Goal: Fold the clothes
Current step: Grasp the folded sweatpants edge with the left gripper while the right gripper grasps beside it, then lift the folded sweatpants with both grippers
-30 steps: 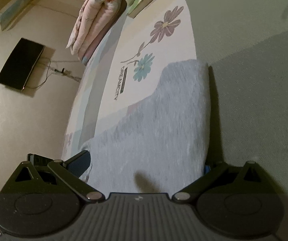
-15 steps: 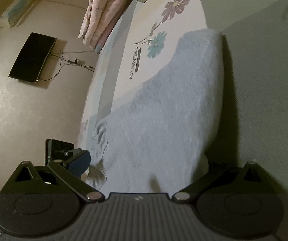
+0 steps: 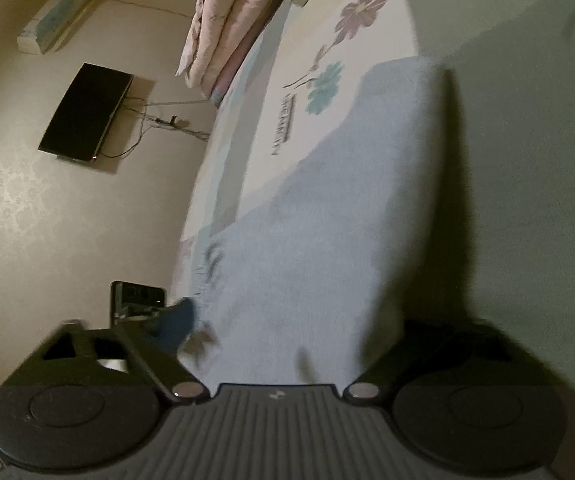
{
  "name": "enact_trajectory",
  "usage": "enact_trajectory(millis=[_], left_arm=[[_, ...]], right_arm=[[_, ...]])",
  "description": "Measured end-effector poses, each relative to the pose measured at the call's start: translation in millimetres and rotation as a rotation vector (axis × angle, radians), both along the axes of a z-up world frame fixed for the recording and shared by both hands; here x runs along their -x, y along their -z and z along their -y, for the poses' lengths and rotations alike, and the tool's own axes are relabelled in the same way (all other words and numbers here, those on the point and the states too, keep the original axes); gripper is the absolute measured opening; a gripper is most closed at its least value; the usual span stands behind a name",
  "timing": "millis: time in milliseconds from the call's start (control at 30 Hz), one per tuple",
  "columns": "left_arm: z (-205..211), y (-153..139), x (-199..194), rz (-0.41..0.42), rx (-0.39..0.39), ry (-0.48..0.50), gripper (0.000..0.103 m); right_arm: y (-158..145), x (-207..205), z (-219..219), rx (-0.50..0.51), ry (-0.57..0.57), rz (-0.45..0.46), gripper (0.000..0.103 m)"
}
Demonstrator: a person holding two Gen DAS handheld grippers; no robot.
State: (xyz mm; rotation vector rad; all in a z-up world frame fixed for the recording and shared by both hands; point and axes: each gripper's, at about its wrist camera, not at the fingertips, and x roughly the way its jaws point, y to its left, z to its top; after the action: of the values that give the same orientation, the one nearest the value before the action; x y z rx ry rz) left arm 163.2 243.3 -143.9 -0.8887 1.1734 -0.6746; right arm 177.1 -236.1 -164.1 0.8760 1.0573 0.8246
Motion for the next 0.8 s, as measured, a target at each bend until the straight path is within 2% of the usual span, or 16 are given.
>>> enact_trajectory(millis=[33,67,100,167,200,300,800], left_arm=[[-4.0,3.6,1.7,-0.01,0.006,-0.016,0.05],[-4.8,4.5,3.7,-0.005,0.003,-0.019,0.05],[-3.8,3.5,4.5,0.003,-0.007,-0.015,0.05],[1.4,1.8,2.1,0.007,-0.021,-0.002,0.05],[3.5,2.0,0.0,0.005,-0.021,0.002,0.05],[8.8,2.7,-5.1,0.001,-0.02,0.005,0.05],[15.7,-5.3,5.6,0.043,-0.086,-0.034,0.05]], right_arm=[[3.8,0.9,5.1,-0.01,0.012,-0.004,0.06],[8.1,0.4,9.8,-0.028,0.026,-0.019,0.057],[11.8,-1.5,11.0,-0.025,0.034,-0.034,0.05],[18.7,-6.1,10.3,0.001,0.043,-0.062,0.025],[23.9,-8.6,10.1,0.014,0.049,-0.082,0.009],[29.8,-11.1,11.5,-0.026,0.046,-0.101,0.01],[27.0,-9.6,7.5,0.023,0.068,-0.072,0.011]])
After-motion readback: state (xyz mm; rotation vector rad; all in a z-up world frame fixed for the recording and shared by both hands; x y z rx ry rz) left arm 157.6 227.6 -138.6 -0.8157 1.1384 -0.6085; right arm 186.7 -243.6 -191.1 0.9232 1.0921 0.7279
